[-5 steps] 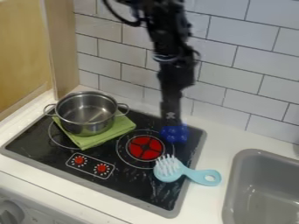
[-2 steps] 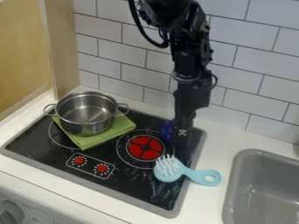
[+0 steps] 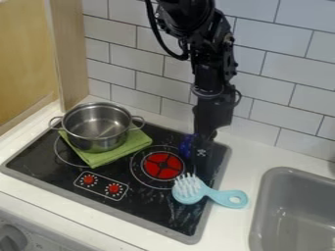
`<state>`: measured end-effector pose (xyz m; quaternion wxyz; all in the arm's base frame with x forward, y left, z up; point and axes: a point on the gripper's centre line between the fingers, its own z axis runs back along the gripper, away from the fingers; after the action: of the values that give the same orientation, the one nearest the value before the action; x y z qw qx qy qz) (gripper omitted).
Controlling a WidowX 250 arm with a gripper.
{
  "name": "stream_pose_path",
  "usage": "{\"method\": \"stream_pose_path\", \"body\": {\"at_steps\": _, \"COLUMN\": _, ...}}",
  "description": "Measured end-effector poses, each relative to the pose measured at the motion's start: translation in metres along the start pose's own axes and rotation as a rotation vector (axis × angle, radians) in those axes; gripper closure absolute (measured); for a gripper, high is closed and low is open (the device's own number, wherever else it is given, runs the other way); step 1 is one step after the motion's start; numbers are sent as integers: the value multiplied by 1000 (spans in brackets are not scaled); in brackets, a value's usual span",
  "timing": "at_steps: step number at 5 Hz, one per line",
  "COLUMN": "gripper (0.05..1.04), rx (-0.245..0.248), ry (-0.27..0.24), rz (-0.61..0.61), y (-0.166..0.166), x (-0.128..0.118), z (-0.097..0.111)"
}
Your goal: Move the blue object to the bottom left burner
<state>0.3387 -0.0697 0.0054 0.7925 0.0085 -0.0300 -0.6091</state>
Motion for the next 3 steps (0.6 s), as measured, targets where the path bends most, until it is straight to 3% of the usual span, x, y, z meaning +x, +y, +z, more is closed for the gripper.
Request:
{"method": "stream_pose_path", "body": {"at_steps": 1, "gripper": 361, "rx": 22, "ry": 10, "rz": 2, "y": 4, "x": -3, "z": 0}}
{"method": "stream_pose_path", "body": {"at_steps": 3, "gripper": 365, "rx": 29, "ry": 29, "rz": 9, "y": 3, "x": -7, "z": 0}}
